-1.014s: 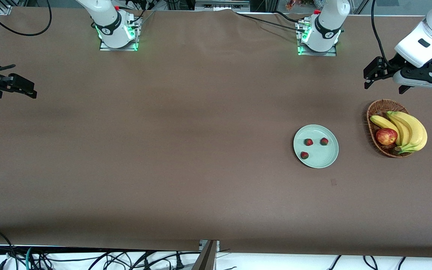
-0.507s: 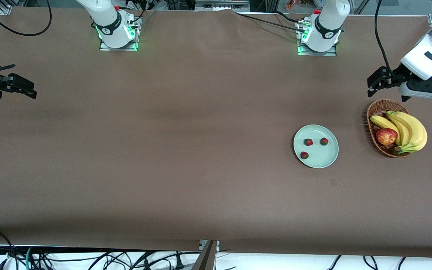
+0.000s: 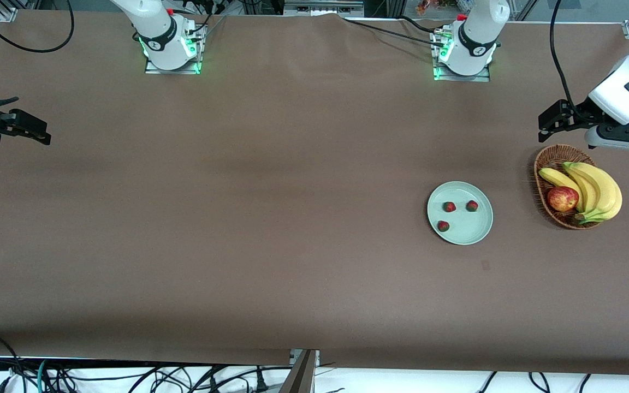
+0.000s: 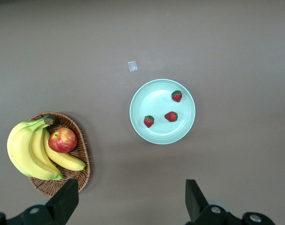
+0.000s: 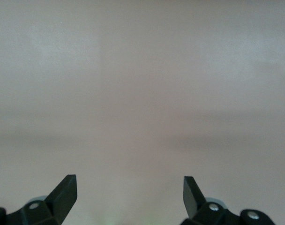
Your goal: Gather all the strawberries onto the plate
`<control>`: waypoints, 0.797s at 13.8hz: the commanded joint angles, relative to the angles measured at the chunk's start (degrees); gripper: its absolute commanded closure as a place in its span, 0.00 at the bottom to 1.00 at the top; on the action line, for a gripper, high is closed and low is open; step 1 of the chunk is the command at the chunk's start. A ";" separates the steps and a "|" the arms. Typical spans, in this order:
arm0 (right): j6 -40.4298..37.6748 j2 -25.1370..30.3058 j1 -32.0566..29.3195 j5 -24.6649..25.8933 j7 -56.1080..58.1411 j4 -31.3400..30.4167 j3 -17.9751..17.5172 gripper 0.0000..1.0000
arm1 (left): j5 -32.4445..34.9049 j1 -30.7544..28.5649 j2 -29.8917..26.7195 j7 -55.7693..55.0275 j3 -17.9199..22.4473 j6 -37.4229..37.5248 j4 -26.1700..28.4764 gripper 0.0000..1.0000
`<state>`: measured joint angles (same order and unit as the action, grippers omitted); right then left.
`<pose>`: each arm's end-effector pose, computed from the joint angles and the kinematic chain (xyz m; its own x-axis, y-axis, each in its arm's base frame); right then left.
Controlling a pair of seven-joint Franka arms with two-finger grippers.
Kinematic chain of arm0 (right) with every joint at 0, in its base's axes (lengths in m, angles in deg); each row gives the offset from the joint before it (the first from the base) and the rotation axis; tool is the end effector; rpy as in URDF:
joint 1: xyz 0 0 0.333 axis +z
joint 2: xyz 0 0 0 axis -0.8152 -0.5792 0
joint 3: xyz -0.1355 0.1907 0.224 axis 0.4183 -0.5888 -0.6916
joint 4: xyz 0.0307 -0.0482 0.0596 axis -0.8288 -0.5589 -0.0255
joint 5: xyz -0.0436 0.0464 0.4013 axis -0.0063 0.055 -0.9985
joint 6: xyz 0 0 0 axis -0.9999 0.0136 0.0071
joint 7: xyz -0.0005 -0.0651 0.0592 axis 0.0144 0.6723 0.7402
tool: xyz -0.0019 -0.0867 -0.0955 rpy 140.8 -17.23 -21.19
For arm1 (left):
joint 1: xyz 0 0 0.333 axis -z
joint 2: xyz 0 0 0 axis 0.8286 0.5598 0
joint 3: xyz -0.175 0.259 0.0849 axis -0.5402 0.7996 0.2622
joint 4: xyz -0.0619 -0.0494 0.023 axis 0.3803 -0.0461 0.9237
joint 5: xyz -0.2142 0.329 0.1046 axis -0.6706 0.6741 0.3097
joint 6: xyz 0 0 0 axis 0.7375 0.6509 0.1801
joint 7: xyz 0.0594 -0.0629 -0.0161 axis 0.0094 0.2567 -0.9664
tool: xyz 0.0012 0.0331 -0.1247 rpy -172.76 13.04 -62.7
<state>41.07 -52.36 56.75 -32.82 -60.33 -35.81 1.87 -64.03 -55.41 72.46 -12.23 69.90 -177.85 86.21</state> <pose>0.5930 -0.0207 0.5868 0.9966 0.0182 -0.0802 0.0214 -0.9990 0.0381 0.5612 -0.0354 0.5826 0.9910 -0.1334 0.0132 -0.1330 -0.9908 -0.0263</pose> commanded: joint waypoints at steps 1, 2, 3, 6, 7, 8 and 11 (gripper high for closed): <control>0.46 0.49 -0.56 0.29 1.11 -0.49 -0.47 0.00 | -0.46 -1.26 0.84 -0.28 -1.55 1.33 -2.03 0.00; 0.46 0.49 -0.56 0.29 1.03 -0.49 -0.47 0.00 | -0.46 -1.17 0.75 -0.28 -1.46 1.33 -1.85 0.00; 0.46 0.49 -0.56 0.29 0.94 -0.49 -0.47 0.00 | -0.55 -0.73 0.75 -0.28 -1.11 1.33 -1.68 0.00; 0.46 0.49 -0.56 0.20 0.94 -0.49 -0.47 0.00 | -0.63 1.37 0.84 -0.28 1.44 1.24 -1.59 0.00; 0.46 0.49 -0.65 0.20 0.94 -0.49 -0.47 0.00 | -0.72 1.38 1.01 -0.28 1.44 1.24 -1.59 0.00; 0.46 0.49 -0.65 0.20 0.85 -0.49 -0.38 0.00 | -0.81 1.38 1.02 -0.36 1.44 1.24 -1.67 0.00; 0.46 0.49 -0.65 0.11 0.76 -0.49 -0.38 0.00 | -0.81 1.38 1.10 -0.36 1.53 1.24 -1.76 0.00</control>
<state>41.15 -52.42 56.75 -32.82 -60.27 -35.81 1.87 -64.03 -55.05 72.87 -12.26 70.52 -177.81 86.14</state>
